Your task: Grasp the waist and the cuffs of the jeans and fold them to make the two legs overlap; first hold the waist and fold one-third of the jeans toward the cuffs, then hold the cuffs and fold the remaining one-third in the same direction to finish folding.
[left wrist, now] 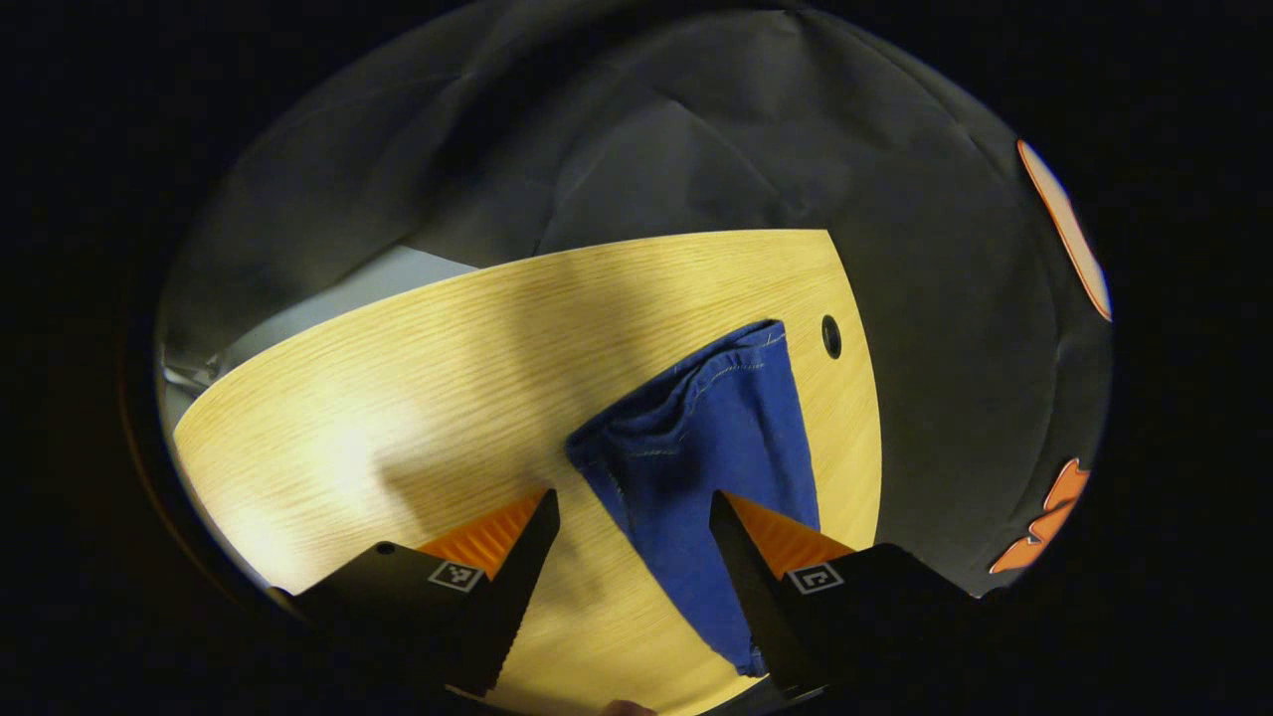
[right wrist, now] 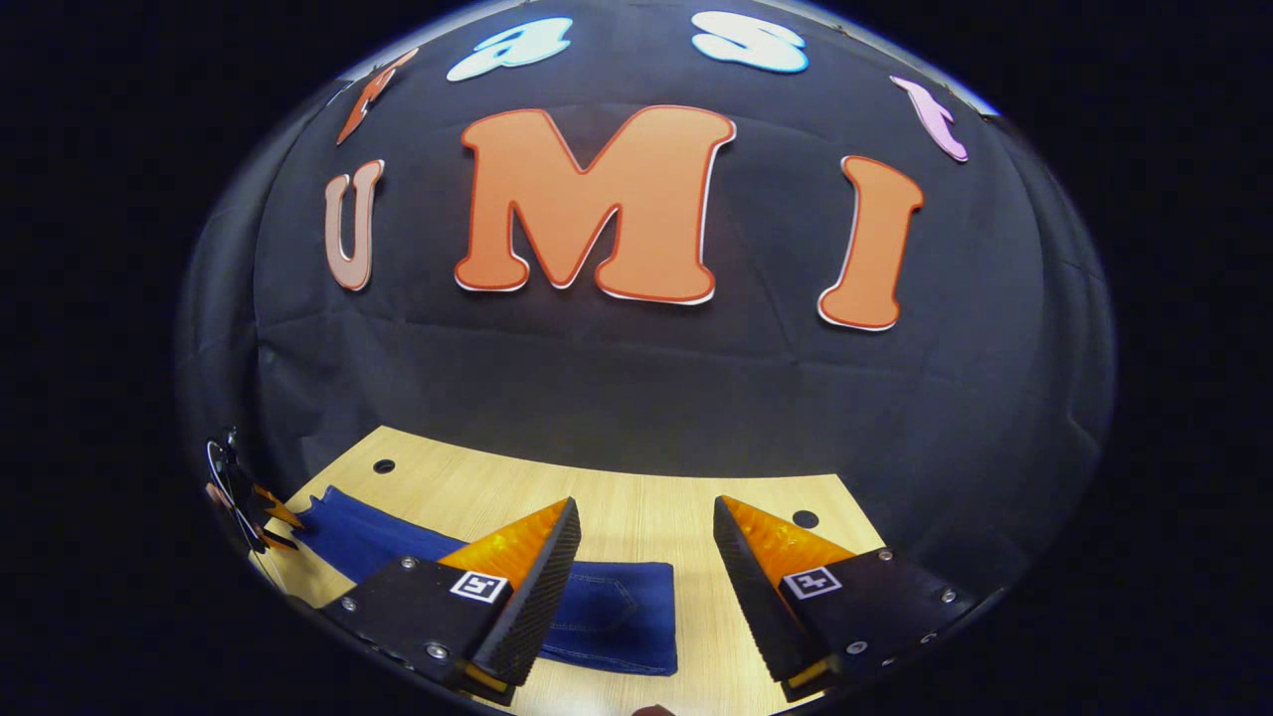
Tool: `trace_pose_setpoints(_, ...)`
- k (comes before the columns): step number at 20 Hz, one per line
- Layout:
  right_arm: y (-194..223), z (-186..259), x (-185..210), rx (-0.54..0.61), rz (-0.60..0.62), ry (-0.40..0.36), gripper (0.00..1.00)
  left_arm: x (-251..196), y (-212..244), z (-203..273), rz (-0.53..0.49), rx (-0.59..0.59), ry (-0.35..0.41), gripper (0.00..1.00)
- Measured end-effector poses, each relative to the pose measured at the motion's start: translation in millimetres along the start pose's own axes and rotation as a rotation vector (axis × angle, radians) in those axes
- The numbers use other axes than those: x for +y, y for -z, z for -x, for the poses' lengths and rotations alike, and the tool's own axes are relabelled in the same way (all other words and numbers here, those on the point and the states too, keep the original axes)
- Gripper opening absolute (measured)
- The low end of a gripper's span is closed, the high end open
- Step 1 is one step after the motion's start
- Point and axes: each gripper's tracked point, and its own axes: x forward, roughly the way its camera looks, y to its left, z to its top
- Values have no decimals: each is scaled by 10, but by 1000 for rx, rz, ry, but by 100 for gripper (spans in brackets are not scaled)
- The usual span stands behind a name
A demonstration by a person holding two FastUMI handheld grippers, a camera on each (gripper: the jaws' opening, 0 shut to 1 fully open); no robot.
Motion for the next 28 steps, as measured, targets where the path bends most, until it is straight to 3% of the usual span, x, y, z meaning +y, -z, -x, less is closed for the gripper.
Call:
trace_pose_setpoints(5,-12,148,-202,-4,-3,34,86,-86,-93,-189,53,137,-201,89)
trace_pose_setpoints(8,54,242,-336,1,0,54,86,-86,-145,-223,-19,173,-245,88)
trace_pose_setpoints(9,88,272,-389,10,1,62,87,1,-140,-192,-18,176,-282,81)
trace_pose_setpoints(11,158,289,-474,31,-5,70,87,77,-105,-205,-38,211,-332,52)
trace_pose_setpoints(12,179,294,-506,37,-11,75,87,72,-106,-209,-66,221,-321,37)
trace_pose_setpoints(13,193,296,-532,42,-18,81,87,63,-101,-168,-41,209,-294,37)
trace_pose_setpoints(14,203,299,-557,43,-25,90,87,18,-122,-186,-42,204,-273,6)
trace_pose_setpoints(22,316,370,-692,70,-33,97,87,-543,-241,30,-168,18,102,6)
trace_pose_setpoints(25,271,328,-688,59,-59,75,87,-847,-120,361,-279,-63,177,6)
trace_pose_setpoints(26,245,313,-696,54,-63,63,92,-954,-100,504,-327,-96,197,6)
trace_pose_setpoints(28,201,309,-729,41,-61,43,87,-1224,62,801,-414,-133,249,6)
